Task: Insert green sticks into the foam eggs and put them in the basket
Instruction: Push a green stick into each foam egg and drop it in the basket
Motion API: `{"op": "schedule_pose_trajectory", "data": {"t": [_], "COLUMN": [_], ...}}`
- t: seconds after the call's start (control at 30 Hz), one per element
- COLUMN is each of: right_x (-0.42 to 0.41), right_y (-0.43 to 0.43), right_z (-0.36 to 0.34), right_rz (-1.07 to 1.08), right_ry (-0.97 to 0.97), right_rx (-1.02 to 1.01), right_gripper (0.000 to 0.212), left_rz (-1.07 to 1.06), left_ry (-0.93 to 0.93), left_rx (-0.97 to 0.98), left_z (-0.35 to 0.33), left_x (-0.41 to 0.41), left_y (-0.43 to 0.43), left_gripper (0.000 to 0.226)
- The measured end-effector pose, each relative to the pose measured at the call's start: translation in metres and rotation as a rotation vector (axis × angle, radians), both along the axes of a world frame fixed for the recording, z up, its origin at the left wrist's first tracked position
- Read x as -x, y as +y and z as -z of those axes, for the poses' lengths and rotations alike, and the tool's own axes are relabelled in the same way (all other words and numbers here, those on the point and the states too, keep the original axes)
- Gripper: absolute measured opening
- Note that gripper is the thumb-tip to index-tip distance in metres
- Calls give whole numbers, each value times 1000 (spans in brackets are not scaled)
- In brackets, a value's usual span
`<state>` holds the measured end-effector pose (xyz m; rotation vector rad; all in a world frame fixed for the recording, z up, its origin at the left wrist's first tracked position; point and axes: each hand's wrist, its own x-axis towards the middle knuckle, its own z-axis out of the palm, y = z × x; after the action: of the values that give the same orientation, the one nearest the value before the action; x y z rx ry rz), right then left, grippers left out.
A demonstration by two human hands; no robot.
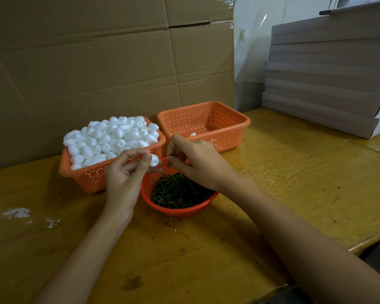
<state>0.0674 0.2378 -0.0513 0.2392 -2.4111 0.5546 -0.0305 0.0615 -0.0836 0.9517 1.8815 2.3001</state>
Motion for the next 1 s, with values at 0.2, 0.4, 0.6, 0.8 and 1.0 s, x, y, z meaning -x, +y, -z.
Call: {"op": "schedule_pose_trajectory", "data": {"t": [0.2,0.4,0.6,0.8,1.0], "right_x": [1,2,3,5,6], "right_y": [-1,-1,-1,-1,-1], "right_z": [1,1,1,2,4], "right_rz": [-45,-102,-103,-153,-120], "right_ry": [44,87,125,129,135], "right_rx": [85,169,193,185,115], "right_gripper": [12,12,13,14,14], "left_rz": [24,37,45,25,30], "left_ry": [-13,-25,-26,-41,-34], "left_rx": [-24,-35,-46,-32,-38], "left_z": [-4,-4,-6,-5,-5], "left_x": [-4,-4,-4,-4,-5], "left_y": [-1,-1,-1,-1,0], "left_gripper": [8,13,8,17,20]}}
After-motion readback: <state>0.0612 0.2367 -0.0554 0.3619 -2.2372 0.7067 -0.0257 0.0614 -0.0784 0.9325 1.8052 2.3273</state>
